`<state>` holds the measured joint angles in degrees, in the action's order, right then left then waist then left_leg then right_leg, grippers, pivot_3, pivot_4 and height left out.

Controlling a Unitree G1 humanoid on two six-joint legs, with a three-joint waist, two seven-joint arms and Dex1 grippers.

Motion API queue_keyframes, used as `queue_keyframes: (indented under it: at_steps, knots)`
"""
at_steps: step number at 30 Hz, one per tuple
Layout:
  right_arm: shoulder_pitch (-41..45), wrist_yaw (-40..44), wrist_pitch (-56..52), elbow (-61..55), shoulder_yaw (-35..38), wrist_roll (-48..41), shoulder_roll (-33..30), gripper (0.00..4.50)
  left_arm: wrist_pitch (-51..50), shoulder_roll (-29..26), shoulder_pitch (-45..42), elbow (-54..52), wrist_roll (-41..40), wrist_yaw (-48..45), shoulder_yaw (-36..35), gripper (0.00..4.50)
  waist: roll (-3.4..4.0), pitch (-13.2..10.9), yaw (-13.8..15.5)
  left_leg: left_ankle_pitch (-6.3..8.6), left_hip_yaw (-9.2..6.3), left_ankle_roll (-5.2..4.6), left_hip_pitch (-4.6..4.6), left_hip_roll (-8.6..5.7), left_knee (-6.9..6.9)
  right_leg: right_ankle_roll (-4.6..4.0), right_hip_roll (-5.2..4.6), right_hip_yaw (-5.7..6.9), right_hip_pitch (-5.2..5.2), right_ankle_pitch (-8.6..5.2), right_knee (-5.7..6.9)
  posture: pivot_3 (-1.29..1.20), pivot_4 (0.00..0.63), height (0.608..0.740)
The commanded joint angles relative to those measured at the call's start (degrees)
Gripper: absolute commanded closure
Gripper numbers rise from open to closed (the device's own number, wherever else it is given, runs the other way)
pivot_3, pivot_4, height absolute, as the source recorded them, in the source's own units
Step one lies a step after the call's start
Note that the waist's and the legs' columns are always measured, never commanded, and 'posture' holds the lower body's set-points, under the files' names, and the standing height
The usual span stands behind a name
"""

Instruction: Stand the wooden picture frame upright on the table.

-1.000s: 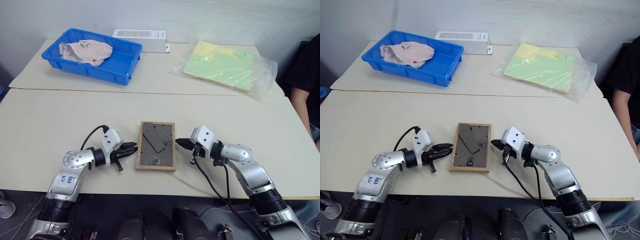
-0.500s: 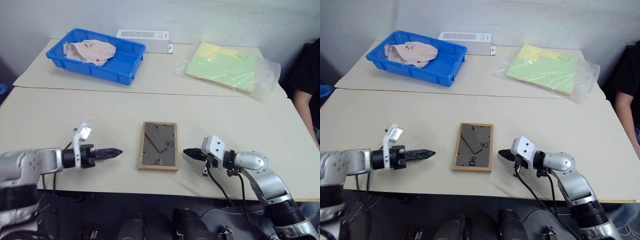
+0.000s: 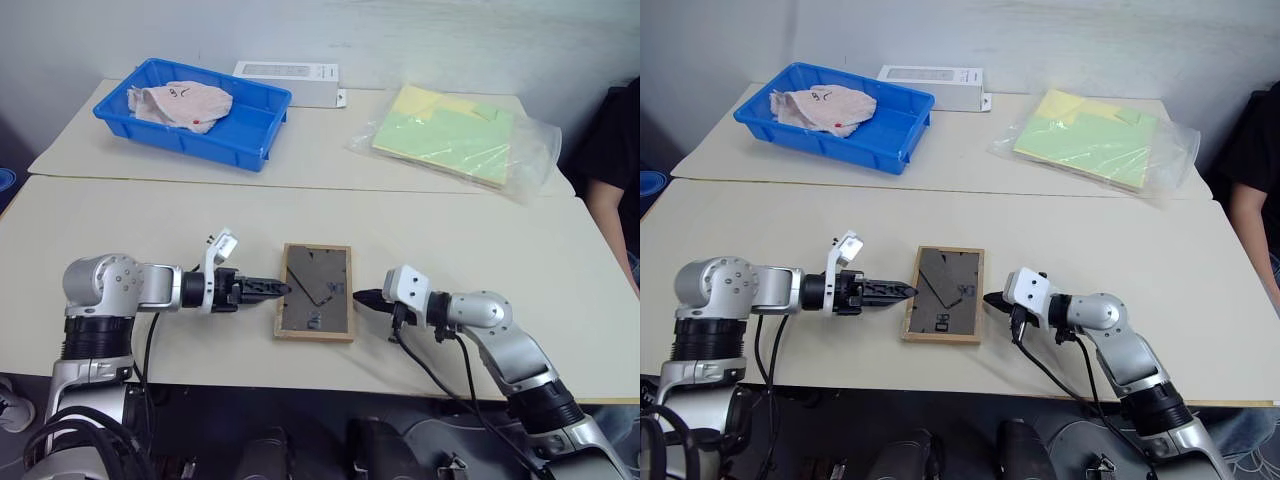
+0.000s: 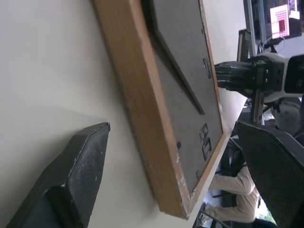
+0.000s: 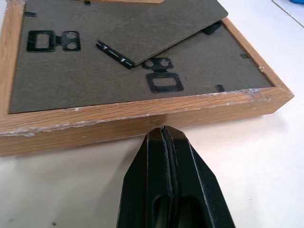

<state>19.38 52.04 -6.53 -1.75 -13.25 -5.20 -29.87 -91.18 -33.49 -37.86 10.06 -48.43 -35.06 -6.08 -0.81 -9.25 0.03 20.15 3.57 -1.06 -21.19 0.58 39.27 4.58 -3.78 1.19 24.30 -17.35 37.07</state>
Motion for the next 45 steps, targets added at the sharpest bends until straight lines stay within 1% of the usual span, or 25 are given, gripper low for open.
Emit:
queue_keyframes:
  at_steps: [1, 4, 7, 10, 13, 16, 17, 19, 20, 24, 27, 29, 31, 32, 34, 36, 38, 40, 43, 44, 45]
  knots:
    - [1.1, -0.5, 0.6, -0.9, -0.4, 0.1, 1.1, 4.5, -1.3, 3.0, -0.2, 3.3, -2.7, 2.1, 4.3, 0.05, 0.01, 0.0, 0.0, 0.0, 0.0, 0.0, 0.0, 0.0, 0.0, 0.0, 0.0, 0.0, 0.0, 0.0, 0.0, 0.0, 0.15, 0.74]
    - [1.0, -1.0, -0.1, -1.7, -0.9, 0.6, 2.1, 4.5, -1.3, 5.0, -1.0, 5.4, -3.7, 4.5, 4.0, 0.05, 0.02, 0.0, 0.0, 0.0, -0.01, 0.0, 0.0, 0.0, 0.02, 0.0, 0.0, 0.01, 0.0, 0.0, 0.0, 0.0, 0.15, 0.74]
    - [0.7, -1.2, -1.0, -2.6, -1.1, 0.8, 2.7, 4.5, -1.3, 5.2, -0.8, 5.5, -5.4, 5.8, 4.3, 0.05, 0.02, 0.0, 0.0, 0.0, -0.02, 0.0, 0.0, -0.01, 0.02, 0.0, -0.01, 0.0, -0.02, 0.0, 0.01, 0.0, 0.15, 0.74]
    - [0.5, -1.5, -1.4, -2.8, -1.0, 0.9, 2.9, 4.5, -1.3, 5.3, -0.5, 6.0, -6.7, 7.4, 3.5, 0.59, 0.02, 0.0, 0.0, 0.0, -0.03, 0.0, 0.0, -0.01, 0.02, 0.0, -0.02, 0.01, -0.02, 0.0, 0.0, 0.0, 0.15, 0.74]
    - [0.2, -1.8, -1.2, -2.8, -1.0, 1.0, 2.8, 4.5, -1.3, 4.7, -0.4, 6.2, -7.4, 8.3, 3.1, 1.44, 0.02, 0.0, -0.1, 0.0, -0.03, 0.0, 0.0, -0.01, 0.02, 0.0, -0.01, 0.01, -0.02, 0.0, 0.0, 0.0, 0.15, 0.74]
    - [-0.1, -2.0, -1.3, -2.7, -0.9, 1.0, 2.7, 4.5, -1.3, 3.8, -0.2, 6.1, -8.3, 8.4, 3.1, 2.44, 0.02, 0.0, -0.3, 0.0, -0.01, 0.01, -0.01, 0.01, 0.02, 0.0, 0.01, 0.02, -0.01, 0.0, -0.02, 0.0, 0.15, 0.74]
    - [-0.2, -2.1, -1.3, -2.6, -0.8, 1.0, 2.7, 4.5, -1.3, 3.3, -0.1, 6.0, -8.6, 8.2, 3.0, 2.72, 0.02, 0.0, -0.3, 0.0, 0.0, 0.02, -0.01, 0.02, 0.02, 0.0, 0.01, 0.02, 0.0, 0.0, -0.02, 0.0, 0.15, 0.74]
    - [-0.2, -2.0, -1.3, -2.4, -0.6, 0.9, 2.6, 4.5, -1.3, 2.6, 0.1, 6.1, -9.4, 8.2, 3.0, 3.11, 0.02, 0.0, -0.3, -0.01, 0.0, 0.04, -0.01, 0.04, 0.02, 0.0, 0.02, 0.02, 0.0, 0.0, -0.05, 0.0, 0.15, 0.74]
    - [-0.3, -2.1, -1.3, -2.3, -0.5, 1.0, 2.6, 4.5, -1.3, 2.5, 0.2, 5.9, -9.6, 8.3, 2.8, 3.17, 0.02, 0.0, -0.4, -0.01, 0.0, 0.04, -0.01, 0.04, 0.02, 0.0, 0.02, 0.02, 0.0, 0.0, -0.05, 0.0, 0.15, 0.74]
    - [-0.6, -2.1, -1.2, -1.6, 0.9, 0.1, 2.1, 4.5, -1.3, 2.8, 1.2, 3.5, -9.7, 7.2, 0.2, 3.18, 0.02, 0.0, -0.4, 0.0, 0.01, 0.05, -0.01, 0.05, 0.01, 0.0, 0.04, 0.02, 0.01, 0.0, -0.06, 0.0, 0.15, 0.74]
    - [-0.7, -0.9, -0.6, -1.0, 2.8, -1.2, 0.7, 4.5, 0.7, 2.2, 2.3, 1.6, -9.3, 5.0, -1.8, 3.2, 0.02, 0.0, -0.4, -0.01, 0.02, 0.06, -0.02, 0.06, 0.01, 0.0, 0.04, 0.02, 0.01, 0.0, -0.07, 0.0, 0.15, 0.74]
    - [-0.5, 0.1, 0.4, -1.1, 5.0, -3.5, 0.1, 4.5, 4.6, 1.3, 3.6, -0.4, -8.3, 2.8, -2.0, 3.2, 0.02, 0.0, -0.5, -0.01, 0.04, 0.06, -0.02, 0.06, 0.01, 0.0, 0.05, 0.02, 0.01, 0.0, -0.1, 0.0, 0.15, 0.74]
    - [0.0, 2.9, -3.1, -3.7, 8.7, -10.9, 0.1, 4.13, 9.2, 0.9, 4.6, -1.9, -7.3, 0.6, -2.7, 3.2, 0.02, 0.0, -0.5, -0.01, 0.06, 0.08, -0.03, 0.1, 0.0, 0.0, 0.08, 0.02, 0.02, 0.0, -0.13, 0.0, 0.15, 0.74]
    - [0.4, 4.3, -7.4, -5.7, 10.6, -15.6, -0.2, 3.93, 16.2, 0.4, 6.0, -4.4, -4.8, -2.5, -1.9, 3.2, 0.02, 0.0, -0.6, -0.02, 0.08, 0.11, -0.03, 0.12, -0.01, 0.0, 0.11, 0.02, 0.02, 0.0, -0.15, 0.0, 0.15, 0.74]
    - [1.5, 6.7, -14.9, -10.0, 12.7, -24.0, -1.0, 3.28, 28.8, -0.3, 8.6, -7.9, -0.1, -8.9, -0.2, 3.2, 0.06, 0.0, -0.8, -0.03, 0.12, 0.14, -0.03, 0.17, -0.04, 0.0, 0.12, 0.01, 0.04, 0.0, -0.19, 0.0, 0.15, 0.74]
    - [2.8, 6.9, -21.4, -12.7, 13.3, -29.4, -1.5, 2.62, 37.7, -0.4, 9.9, -8.6, 3.8, -13.2, 1.1, 3.2, 0.06, 0.0, -0.8, -0.03, 0.14, 0.16, -0.04, 0.2, -0.04, -0.01, 0.12, 0.02, 0.05, -0.01, -0.24, 0.0, 0.15, 0.74]
    - [5.4, 6.2, -29.4, -15.1, 12.4, -34.5, -1.7, 1.91, 45.4, 0.1, 10.4, -8.0, 8.3, -15.1, 2.6, 3.2, 0.06, 0.0, -0.8, -0.05, 0.16, 0.18, -0.04, 0.21, -0.04, -0.02, 0.12, 0.03, 0.04, -0.01, -0.27, 0.0, 0.15, 0.74]
    - [8.5, 5.3, -33.0, -15.7, 10.5, -35.4, -0.9, 1.24, 50.0, 0.5, 10.9, -8.0, 11.0, -17.0, 4.2, 3.2, 0.06, 0.0, -0.7, -0.04, 0.17, 0.18, -0.05, 0.21, -0.05, -0.04, 0.12, 0.02, 0.04, -0.02, -0.29, 0.0, 0.15, 0.74]
    - [13.7, 2.3, -34.0, -13.2, 7.0, -33.0, 2.8, 0.15, 50.8, 1.7, 11.1, -8.4, 11.4, -18.0, 4.9, 3.2, 0.06, 0.0, -0.4, -0.03, 0.2, 0.14, -0.06, 0.2, -0.05, -0.05, 0.1, 0.01, 0.06, -0.02, -0.28, 0.0, 0.15, 0.74]
    - [14.8, 1.7, -34.1, -12.3, 6.3, -32.3, 3.9, 0.04, 51.2, 1.8, 11.2, -8.4, 11.9, -18.4, 5.3, 3.2, 0.06, 0.0, -0.4, -0.02, 0.2, 0.13, -0.09, 0.2, -0.05, -0.05, 0.1, 0.0, 0.09, -0.02, -0.27, 0.0, 0.15, 0.74]
    - [16.0, 1.2, -33.3, -10.9, 5.2, -31.1, 5.3, 0.04, 51.3, 1.9, 11.3, -8.6, 12.0, -18.8, 5.6, 3.2, 0.06, 0.0, -0.1, -0.02, 0.21, 0.12, -0.11, 0.2, -0.05, -0.04, 0.1, -0.01, 0.11, -0.02, -0.26, 0.0, 0.15, 0.74]
